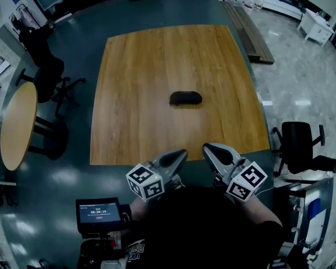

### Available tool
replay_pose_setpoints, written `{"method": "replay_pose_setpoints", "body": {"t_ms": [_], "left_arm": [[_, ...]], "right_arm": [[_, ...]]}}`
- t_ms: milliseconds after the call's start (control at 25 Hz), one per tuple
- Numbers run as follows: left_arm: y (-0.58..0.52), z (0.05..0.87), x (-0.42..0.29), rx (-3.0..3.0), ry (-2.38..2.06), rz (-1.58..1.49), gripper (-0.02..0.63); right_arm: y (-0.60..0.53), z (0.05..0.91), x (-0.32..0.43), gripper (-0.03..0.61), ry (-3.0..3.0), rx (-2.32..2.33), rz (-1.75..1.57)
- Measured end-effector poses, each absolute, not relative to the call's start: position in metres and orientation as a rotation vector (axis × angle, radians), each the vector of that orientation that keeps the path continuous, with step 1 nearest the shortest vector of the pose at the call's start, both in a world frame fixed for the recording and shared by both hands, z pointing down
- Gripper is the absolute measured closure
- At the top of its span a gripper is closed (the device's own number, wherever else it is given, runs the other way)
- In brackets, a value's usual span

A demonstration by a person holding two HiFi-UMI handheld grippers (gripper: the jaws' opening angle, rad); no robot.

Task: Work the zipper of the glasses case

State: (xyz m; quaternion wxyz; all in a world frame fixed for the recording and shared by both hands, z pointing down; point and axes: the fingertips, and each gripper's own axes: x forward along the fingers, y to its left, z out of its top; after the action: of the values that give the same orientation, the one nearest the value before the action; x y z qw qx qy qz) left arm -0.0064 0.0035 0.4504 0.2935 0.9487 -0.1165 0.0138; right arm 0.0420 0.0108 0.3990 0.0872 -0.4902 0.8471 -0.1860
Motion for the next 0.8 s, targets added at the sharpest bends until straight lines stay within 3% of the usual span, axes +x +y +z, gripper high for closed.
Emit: {"method": "replay_pose_setpoints", "body": {"t_ms": [800], "left_arm": [[0.170, 0.467, 0.010, 2.505, -0.480, 0.034, 0.615]], "right_arm": [[0.168, 0.443, 0.050, 0.574, 2.575, -1.368, -0.673]]}}
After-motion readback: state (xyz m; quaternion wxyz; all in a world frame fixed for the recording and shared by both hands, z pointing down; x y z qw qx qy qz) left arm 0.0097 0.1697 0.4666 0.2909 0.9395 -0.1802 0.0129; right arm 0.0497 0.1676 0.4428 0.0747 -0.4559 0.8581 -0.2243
